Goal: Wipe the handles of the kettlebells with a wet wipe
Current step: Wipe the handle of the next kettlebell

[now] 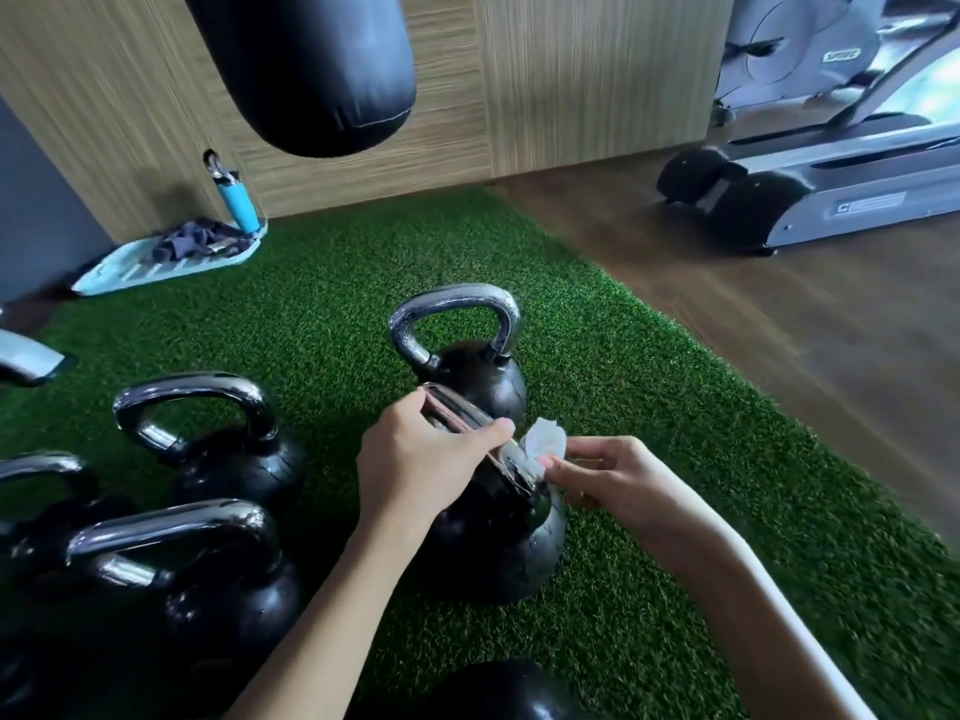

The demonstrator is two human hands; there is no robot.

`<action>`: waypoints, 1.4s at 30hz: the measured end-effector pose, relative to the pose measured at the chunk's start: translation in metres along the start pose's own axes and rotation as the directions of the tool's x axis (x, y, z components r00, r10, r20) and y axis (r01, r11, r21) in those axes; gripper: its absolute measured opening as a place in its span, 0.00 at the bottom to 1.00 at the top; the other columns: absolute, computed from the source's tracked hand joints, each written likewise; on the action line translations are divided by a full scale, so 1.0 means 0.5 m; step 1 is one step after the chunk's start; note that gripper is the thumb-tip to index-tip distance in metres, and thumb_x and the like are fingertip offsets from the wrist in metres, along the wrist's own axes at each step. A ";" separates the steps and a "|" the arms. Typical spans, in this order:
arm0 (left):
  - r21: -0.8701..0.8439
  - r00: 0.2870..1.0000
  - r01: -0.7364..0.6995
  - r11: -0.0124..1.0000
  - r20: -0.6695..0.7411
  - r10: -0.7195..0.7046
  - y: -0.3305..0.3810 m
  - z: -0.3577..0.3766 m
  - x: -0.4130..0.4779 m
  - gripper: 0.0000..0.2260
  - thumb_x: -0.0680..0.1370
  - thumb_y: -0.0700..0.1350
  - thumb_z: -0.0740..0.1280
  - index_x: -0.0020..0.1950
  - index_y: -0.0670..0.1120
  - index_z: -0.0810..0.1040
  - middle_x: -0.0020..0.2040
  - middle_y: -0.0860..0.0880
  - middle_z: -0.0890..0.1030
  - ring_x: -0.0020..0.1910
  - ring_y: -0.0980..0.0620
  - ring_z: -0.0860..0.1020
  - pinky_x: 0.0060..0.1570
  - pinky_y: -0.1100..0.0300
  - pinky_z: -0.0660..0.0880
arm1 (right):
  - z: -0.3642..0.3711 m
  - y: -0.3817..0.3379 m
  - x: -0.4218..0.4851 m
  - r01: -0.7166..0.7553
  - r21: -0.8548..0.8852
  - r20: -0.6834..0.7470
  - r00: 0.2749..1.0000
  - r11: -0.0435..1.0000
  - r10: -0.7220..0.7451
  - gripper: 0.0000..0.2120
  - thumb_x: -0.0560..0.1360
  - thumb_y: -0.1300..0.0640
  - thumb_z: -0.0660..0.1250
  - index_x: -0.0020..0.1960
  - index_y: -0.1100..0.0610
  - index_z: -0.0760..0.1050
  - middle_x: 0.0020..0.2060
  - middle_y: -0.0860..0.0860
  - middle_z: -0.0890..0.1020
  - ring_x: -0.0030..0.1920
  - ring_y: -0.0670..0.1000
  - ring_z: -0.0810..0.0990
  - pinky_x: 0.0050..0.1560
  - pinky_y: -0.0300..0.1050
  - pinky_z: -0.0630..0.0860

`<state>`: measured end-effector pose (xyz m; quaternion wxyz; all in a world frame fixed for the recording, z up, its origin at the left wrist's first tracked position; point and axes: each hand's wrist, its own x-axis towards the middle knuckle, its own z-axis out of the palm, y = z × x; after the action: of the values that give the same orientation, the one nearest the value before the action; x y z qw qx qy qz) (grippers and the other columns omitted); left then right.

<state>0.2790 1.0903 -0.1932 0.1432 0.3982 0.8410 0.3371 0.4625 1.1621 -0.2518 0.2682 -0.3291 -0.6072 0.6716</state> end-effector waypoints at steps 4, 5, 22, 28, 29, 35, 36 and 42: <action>-0.051 0.999 -0.001 0.999 0.041 0.004 -0.006 -0.009 0.013 0.16 0.63 0.62 0.80 0.35 0.54 0.79 0.29 0.66 0.79 0.37 0.66 0.76 0.33 0.68 0.68 | 0.001 0.007 0.007 -0.035 0.049 0.033 0.999 0.998 0.034 0.12 0.75 0.56 0.73 0.56 0.59 0.85 0.49 0.54 0.87 0.48 0.49 0.86 0.52 0.42 0.81; -0.068 0.998 -0.003 0.998 0.060 0.007 -0.003 -0.013 0.014 0.15 0.64 0.60 0.80 0.31 0.57 0.77 0.25 0.71 0.75 0.36 0.69 0.73 0.34 0.69 0.67 | 0.000 0.010 0.009 -0.038 0.059 0.051 0.998 0.997 0.035 0.13 0.75 0.55 0.74 0.57 0.59 0.84 0.52 0.56 0.87 0.53 0.54 0.86 0.60 0.49 0.80; 0.171 0.858 -0.447 0.878 0.361 0.366 -0.053 -0.094 0.118 0.44 0.53 0.78 0.75 0.66 0.63 0.78 0.65 0.58 0.81 0.63 0.65 0.78 0.67 0.55 0.75 | 0.068 0.048 0.027 0.045 -0.146 -0.247 0.966 0.988 -0.080 0.11 0.72 0.49 0.76 0.44 0.58 0.84 0.36 0.47 0.85 0.34 0.45 0.78 0.38 0.46 0.74; 0.300 0.815 -0.554 0.777 0.386 0.432 -0.035 -0.108 0.094 0.39 0.59 0.81 0.69 0.65 0.65 0.76 0.65 0.57 0.81 0.57 0.62 0.78 0.60 0.57 0.78 | 0.053 0.041 0.169 0.041 -0.566 -0.356 0.888 0.823 -0.290 0.12 0.71 0.48 0.77 0.51 0.52 0.84 0.45 0.46 0.86 0.37 0.43 0.80 0.43 0.41 0.79; 0.334 0.817 -0.552 0.764 0.400 0.415 -0.028 -0.113 0.092 0.39 0.59 0.81 0.69 0.66 0.66 0.76 0.65 0.58 0.80 0.55 0.61 0.77 0.57 0.58 0.78 | 0.059 0.041 0.185 0.067 -0.600 -0.322 0.892 0.797 -0.317 0.08 0.72 0.49 0.76 0.46 0.53 0.84 0.41 0.47 0.86 0.35 0.43 0.80 0.41 0.43 0.79; 0.405 0.801 -0.559 0.723 0.488 0.346 -0.006 -0.128 0.102 0.50 0.50 0.84 0.68 0.70 0.66 0.74 0.60 0.56 0.83 0.48 0.69 0.76 0.58 0.55 0.79 | 0.076 0.093 0.246 0.041 -0.681 -0.276 0.910 0.731 -0.308 0.09 0.73 0.51 0.73 0.38 0.55 0.80 0.34 0.49 0.84 0.34 0.50 0.82 0.38 0.51 0.81; 0.421 0.804 -0.560 0.714 0.485 0.345 -0.003 -0.126 0.105 0.51 0.49 0.84 0.68 0.69 0.66 0.75 0.59 0.56 0.83 0.47 0.69 0.76 0.56 0.55 0.79 | 0.078 0.096 0.252 0.051 -0.660 -0.269 0.915 0.750 -0.299 0.08 0.74 0.52 0.73 0.38 0.53 0.80 0.35 0.48 0.84 0.35 0.49 0.82 0.40 0.52 0.82; 0.309 0.827 -0.519 0.797 0.420 0.375 -0.014 -0.115 0.119 0.45 0.45 0.78 0.76 0.60 0.65 0.82 0.53 0.57 0.86 0.47 0.69 0.81 0.52 0.56 0.83 | 0.079 0.064 0.236 0.250 -0.623 -0.261 0.827 0.741 -0.499 0.24 0.73 0.62 0.74 0.68 0.53 0.78 0.50 0.51 0.87 0.37 0.45 0.84 0.40 0.43 0.83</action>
<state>0.2078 1.1068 -0.1542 0.1131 0.6605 0.7349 0.1038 0.3579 1.2228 -0.2956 0.4129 -0.3948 -0.7613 0.3068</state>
